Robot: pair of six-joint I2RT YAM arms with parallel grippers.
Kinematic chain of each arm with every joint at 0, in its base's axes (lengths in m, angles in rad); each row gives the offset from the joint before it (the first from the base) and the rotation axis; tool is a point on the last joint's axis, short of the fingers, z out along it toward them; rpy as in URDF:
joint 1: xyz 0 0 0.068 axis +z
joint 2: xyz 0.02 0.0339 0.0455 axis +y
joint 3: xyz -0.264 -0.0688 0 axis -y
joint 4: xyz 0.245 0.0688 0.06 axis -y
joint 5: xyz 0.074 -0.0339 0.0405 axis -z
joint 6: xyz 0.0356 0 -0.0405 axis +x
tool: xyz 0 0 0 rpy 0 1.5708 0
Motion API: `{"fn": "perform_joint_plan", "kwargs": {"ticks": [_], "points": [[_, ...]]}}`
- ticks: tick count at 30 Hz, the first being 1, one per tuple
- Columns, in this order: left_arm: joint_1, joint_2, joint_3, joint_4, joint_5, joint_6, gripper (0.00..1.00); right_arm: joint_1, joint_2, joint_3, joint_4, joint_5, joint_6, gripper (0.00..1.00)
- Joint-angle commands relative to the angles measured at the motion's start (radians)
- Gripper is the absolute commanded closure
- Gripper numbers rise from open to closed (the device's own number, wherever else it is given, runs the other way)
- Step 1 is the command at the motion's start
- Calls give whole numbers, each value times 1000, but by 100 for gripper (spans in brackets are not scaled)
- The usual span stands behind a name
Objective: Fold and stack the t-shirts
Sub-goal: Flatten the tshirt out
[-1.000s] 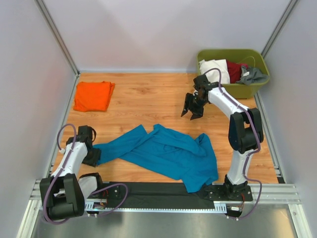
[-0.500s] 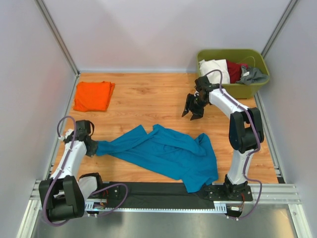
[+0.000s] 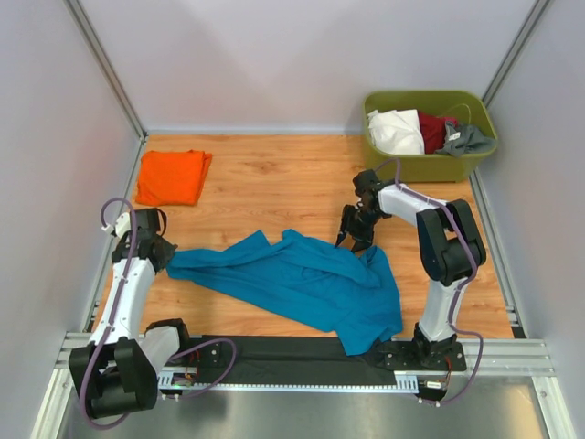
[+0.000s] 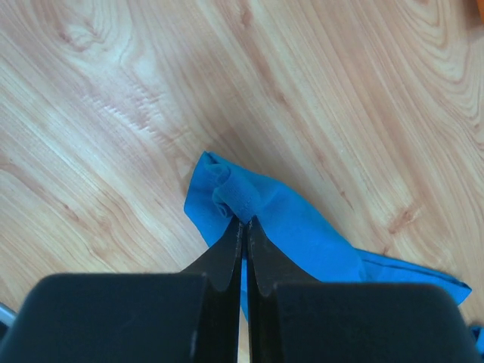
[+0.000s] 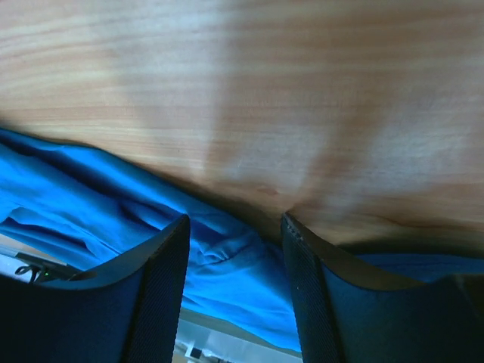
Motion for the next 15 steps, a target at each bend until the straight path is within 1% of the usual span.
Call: {"fn": "perform_joint_plan", "kwargs": {"ticks": [1,3,5,6,7,9,10,13,14,15], "points": [[-2,-32,37,1,11,68,100,17,-54,-53,72,2,32,46],[-2,-41,42,-2,14,70,100,23,-57,-68,91,-6,41,46],[-4,-46,45,1,22,73,100,31,-54,-73,101,-18,50,50],[-4,-52,47,-1,22,73,100,39,-51,-71,103,-35,55,60],[-5,-54,51,-4,23,76,100,43,-51,-67,106,-42,59,67],[-4,-60,71,-2,26,90,100,51,-66,-56,108,-46,70,84],[-4,-58,83,11,43,103,100,51,-75,-47,103,-39,71,100],[-4,-41,160,41,89,183,100,46,-129,50,60,45,49,100],[-4,-32,224,41,97,233,100,43,-143,136,46,72,36,100],[-4,-11,263,38,103,254,100,33,-161,184,8,123,23,100]]}}
